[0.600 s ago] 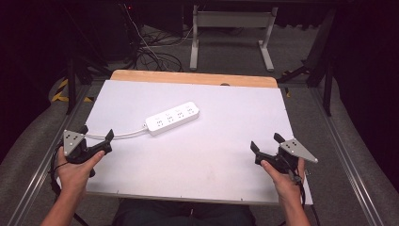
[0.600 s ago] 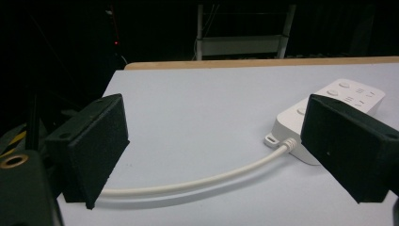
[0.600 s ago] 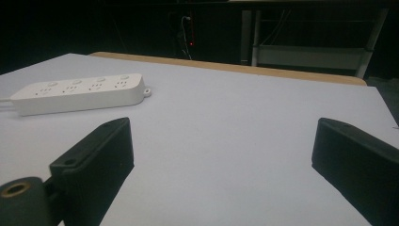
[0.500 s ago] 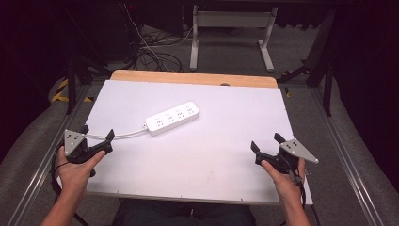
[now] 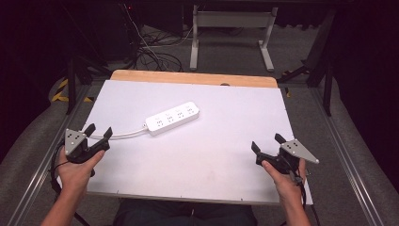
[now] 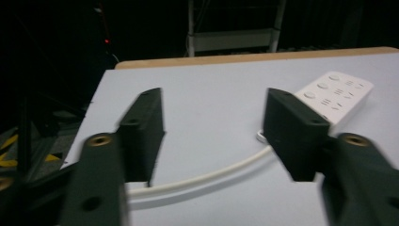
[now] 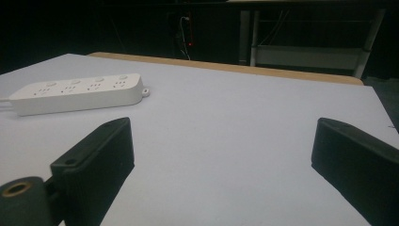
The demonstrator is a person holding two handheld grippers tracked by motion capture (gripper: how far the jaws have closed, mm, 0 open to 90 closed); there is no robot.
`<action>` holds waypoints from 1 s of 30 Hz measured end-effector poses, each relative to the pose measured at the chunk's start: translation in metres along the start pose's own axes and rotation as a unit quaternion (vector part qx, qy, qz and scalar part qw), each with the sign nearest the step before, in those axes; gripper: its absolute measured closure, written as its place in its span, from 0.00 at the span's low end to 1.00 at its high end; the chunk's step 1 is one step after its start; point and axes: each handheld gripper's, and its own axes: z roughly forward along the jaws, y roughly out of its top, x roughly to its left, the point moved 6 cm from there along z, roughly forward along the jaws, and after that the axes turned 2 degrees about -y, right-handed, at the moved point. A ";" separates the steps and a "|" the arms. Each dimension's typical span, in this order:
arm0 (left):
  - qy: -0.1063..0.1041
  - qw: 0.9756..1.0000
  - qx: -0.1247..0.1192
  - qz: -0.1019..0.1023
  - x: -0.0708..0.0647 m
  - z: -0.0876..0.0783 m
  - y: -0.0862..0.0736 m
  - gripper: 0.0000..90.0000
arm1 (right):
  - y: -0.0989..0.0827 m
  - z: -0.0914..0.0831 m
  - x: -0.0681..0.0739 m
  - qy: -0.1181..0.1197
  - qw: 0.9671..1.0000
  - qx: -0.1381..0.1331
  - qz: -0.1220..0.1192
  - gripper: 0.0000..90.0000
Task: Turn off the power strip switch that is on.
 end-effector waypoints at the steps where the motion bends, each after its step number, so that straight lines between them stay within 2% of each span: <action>1: 0.000 1.000 0.000 0.000 0.000 0.000 0.000 0.54 | 0.000 0.000 0.000 0.000 1.000 0.000 0.000 0.07; 2: -0.013 1.000 0.009 -0.004 -0.001 -0.001 0.000 0.62 | 0.000 0.000 0.000 -0.001 1.000 0.000 0.002 0.07; 3: -0.013 1.000 0.009 -0.004 -0.001 -0.001 0.000 0.70 | 0.000 -0.001 -0.001 -0.001 1.000 0.000 0.002 0.08; 7: -0.035 0.999 0.011 -0.007 -0.005 -0.006 0.005 0.97 | 0.000 -0.002 -0.001 -0.001 1.000 0.000 0.003 0.08; 8: -0.035 0.999 0.011 -0.007 -0.005 -0.006 0.005 1.00 | 0.000 -0.002 -0.002 -0.001 1.000 -0.001 0.003 0.08; 12: -0.049 0.999 0.015 -0.008 -0.008 -0.008 0.009 1.00 | -0.001 -0.003 -0.002 -0.001 1.000 -0.001 0.004 0.08; 15: -0.049 0.999 0.021 -0.003 -0.008 -0.007 0.012 1.00 | -0.001 -0.003 -0.002 -0.002 1.000 -0.002 0.009 0.08; 18: -0.047 0.999 0.026 -0.005 -0.006 -0.004 0.016 1.00 | -0.001 -0.003 -0.003 -0.002 1.000 -0.002 0.008 0.08; 23: -0.060 0.997 0.046 -0.018 -0.004 0.002 0.023 1.00 | -0.002 -0.002 -0.002 0.002 1.000 0.001 0.008 0.08; 30: -0.075 0.996 0.052 -0.007 -0.009 0.009 0.035 1.00 | -0.002 -0.002 -0.003 0.004 1.000 0.002 0.009 0.08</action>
